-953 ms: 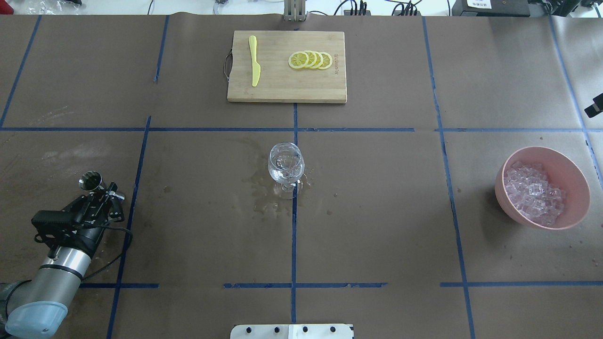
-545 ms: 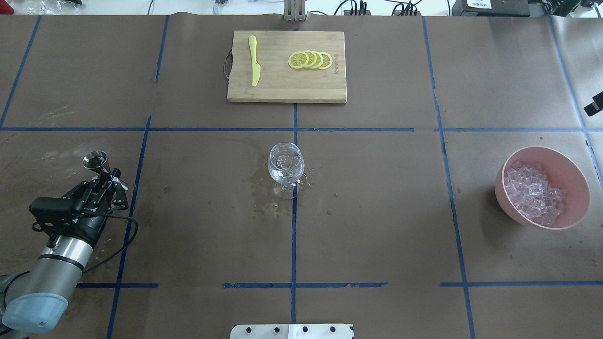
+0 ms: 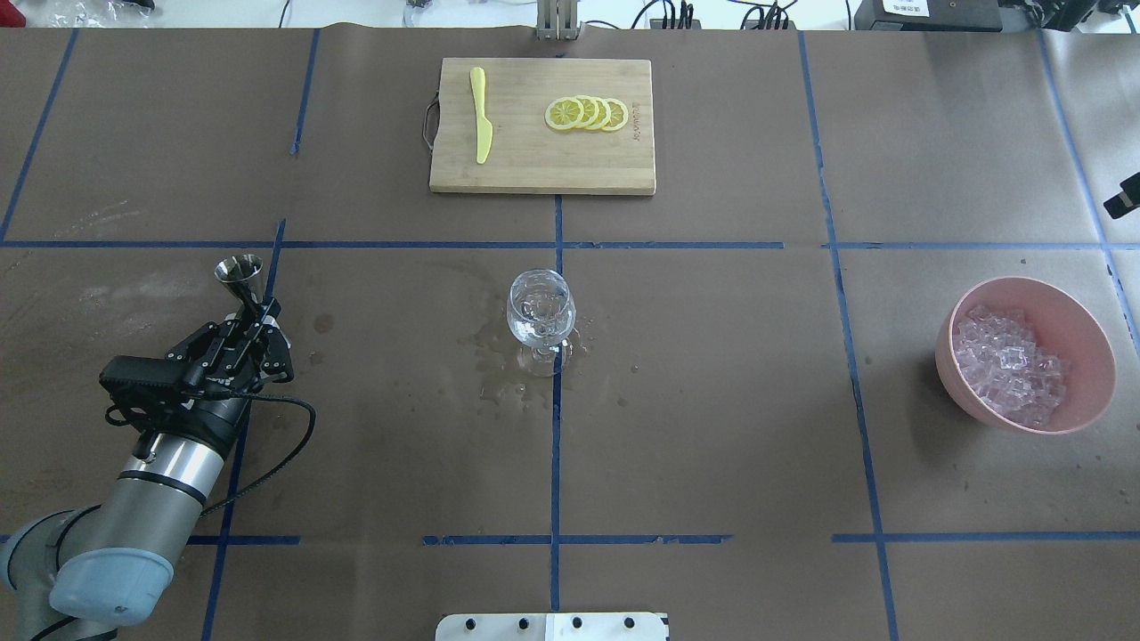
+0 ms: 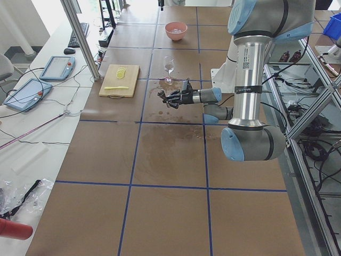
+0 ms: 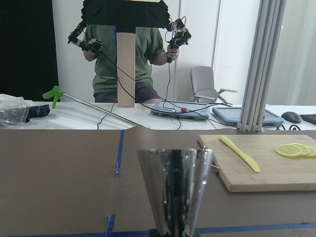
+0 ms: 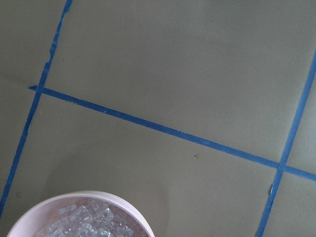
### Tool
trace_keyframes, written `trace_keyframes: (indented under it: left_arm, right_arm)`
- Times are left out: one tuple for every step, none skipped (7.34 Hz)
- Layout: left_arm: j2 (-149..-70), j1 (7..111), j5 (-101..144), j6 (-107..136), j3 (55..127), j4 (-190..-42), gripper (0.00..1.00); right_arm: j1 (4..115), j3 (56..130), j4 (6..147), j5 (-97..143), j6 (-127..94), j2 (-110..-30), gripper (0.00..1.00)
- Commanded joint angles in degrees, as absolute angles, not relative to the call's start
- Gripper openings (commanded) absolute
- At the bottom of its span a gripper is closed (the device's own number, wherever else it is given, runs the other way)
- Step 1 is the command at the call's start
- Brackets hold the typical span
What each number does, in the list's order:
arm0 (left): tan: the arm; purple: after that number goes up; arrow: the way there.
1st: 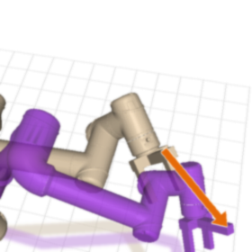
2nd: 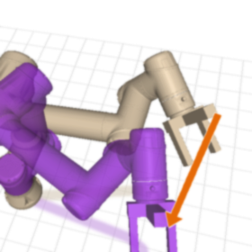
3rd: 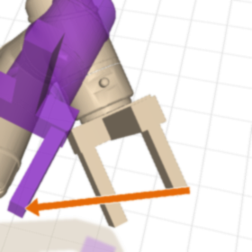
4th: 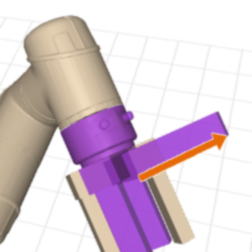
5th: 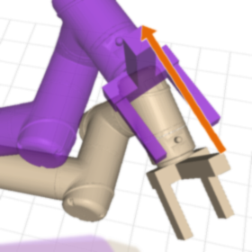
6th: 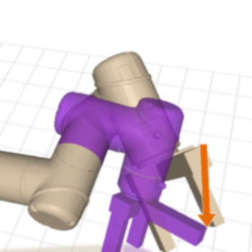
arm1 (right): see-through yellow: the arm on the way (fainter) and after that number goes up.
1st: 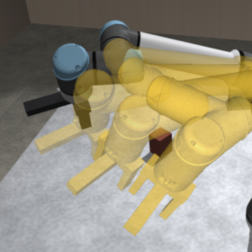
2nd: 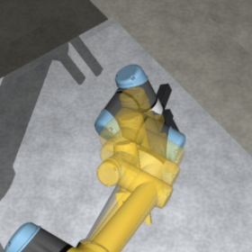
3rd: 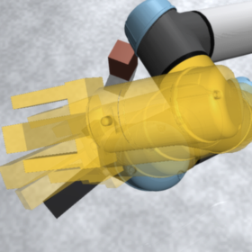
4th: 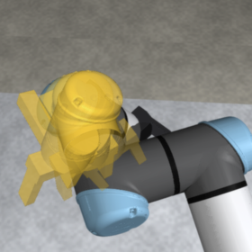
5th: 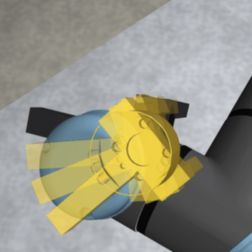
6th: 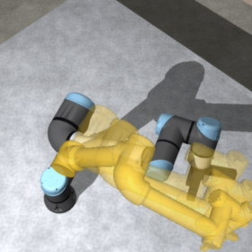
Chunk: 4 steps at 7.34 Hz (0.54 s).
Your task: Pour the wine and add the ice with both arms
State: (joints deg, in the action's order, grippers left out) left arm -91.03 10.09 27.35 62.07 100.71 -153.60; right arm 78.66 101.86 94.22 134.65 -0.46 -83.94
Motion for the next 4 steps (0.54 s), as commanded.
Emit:
trace_keyframes:
  left_arm:
    - [-92.72,10.11,27.16,61.79,100.63,-153.54,0.0]
    - [-93.77,10.11,27.25,60.31,101.16,-153.54,0.0]
    - [-94.39,10.19,27.33,58.47,102.64,-153.98,0.0]
    - [-94.48,10.2,27.33,56.01,103.96,-154.07,0.0]
  right_arm:
    - [78.66,101.95,94.22,134.65,-0.44,-83.94,1.0]
    - [78.66,101.95,94.22,134.65,-0.44,-83.85,1.0]
    - [78.66,101.95,94.22,134.65,-0.44,-83.85,1.0]
    - [78.66,101.87,94.22,134.65,-0.44,-83.85,1.0]
